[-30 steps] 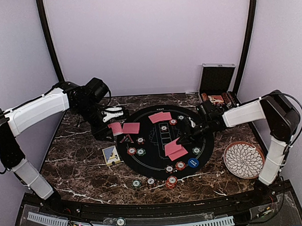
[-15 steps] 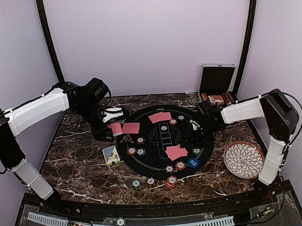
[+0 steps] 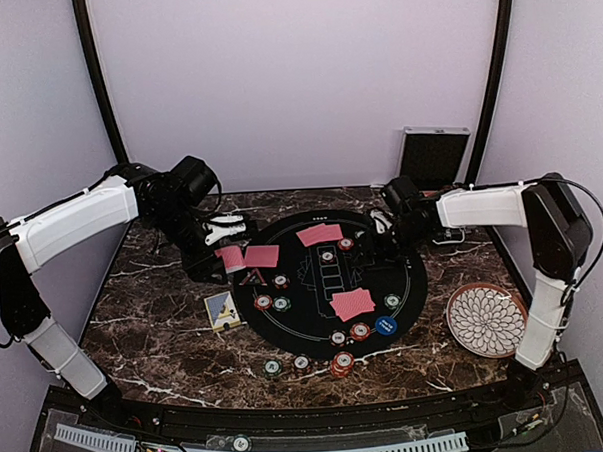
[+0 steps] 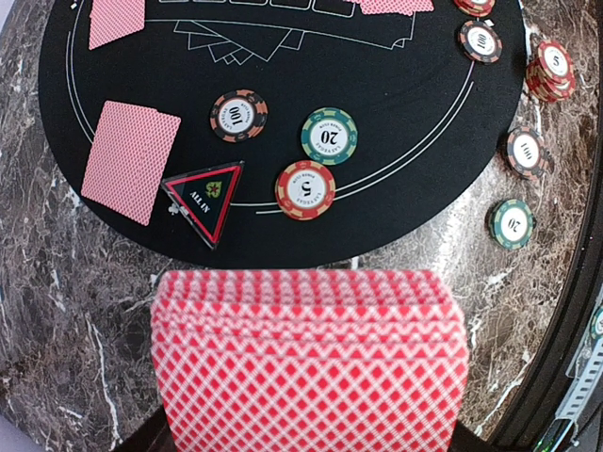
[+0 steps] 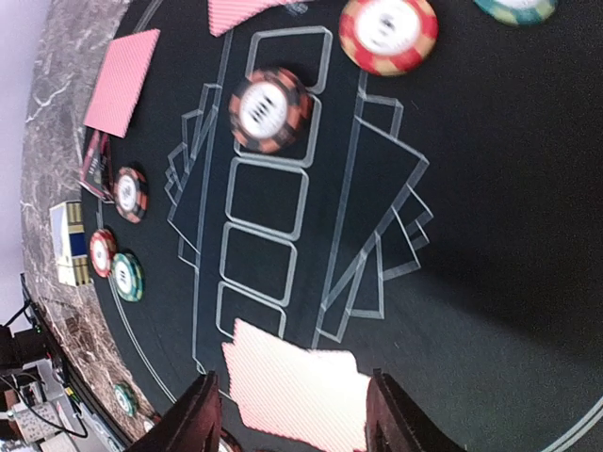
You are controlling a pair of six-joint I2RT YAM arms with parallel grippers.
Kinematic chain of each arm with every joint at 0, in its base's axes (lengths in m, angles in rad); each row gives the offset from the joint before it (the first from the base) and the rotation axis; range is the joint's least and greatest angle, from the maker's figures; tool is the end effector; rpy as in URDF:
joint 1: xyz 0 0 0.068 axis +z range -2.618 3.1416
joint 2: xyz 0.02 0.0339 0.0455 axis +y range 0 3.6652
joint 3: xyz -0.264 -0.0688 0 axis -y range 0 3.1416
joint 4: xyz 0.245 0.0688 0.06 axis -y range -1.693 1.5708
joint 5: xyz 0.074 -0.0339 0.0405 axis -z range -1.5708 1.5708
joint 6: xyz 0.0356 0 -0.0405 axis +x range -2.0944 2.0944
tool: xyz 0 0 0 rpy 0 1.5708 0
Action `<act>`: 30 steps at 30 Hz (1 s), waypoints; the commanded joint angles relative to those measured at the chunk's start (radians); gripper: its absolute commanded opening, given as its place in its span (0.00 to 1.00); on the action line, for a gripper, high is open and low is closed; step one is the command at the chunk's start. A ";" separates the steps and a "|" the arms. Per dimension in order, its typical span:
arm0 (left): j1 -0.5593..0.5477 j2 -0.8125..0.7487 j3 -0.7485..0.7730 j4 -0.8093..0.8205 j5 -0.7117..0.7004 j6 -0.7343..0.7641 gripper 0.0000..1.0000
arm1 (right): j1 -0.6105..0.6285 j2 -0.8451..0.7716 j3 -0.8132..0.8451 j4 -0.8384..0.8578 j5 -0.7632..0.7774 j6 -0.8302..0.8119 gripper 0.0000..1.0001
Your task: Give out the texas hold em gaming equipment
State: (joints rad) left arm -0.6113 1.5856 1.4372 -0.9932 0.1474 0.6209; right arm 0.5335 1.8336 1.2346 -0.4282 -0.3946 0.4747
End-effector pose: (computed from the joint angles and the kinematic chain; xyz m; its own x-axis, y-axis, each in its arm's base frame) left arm 0.2595 -0.1882 0.3013 -0.2463 0.8753 -0.4162 0.9357 0.3267 0.1335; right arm 0.3203 0.2050 0.1884 -0.9483 -0.0700 -0.3096 -0.2330 0.8160 0.5290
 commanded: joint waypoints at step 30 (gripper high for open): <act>0.002 -0.033 0.008 -0.024 0.016 0.002 0.00 | 0.143 0.007 -0.170 0.128 0.036 0.062 0.42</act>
State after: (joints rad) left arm -0.6113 1.5856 1.4372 -0.9962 0.1490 0.6205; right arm 0.6640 1.8721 1.0939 -0.2455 -0.3641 0.5182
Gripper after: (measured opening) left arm 0.671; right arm 0.424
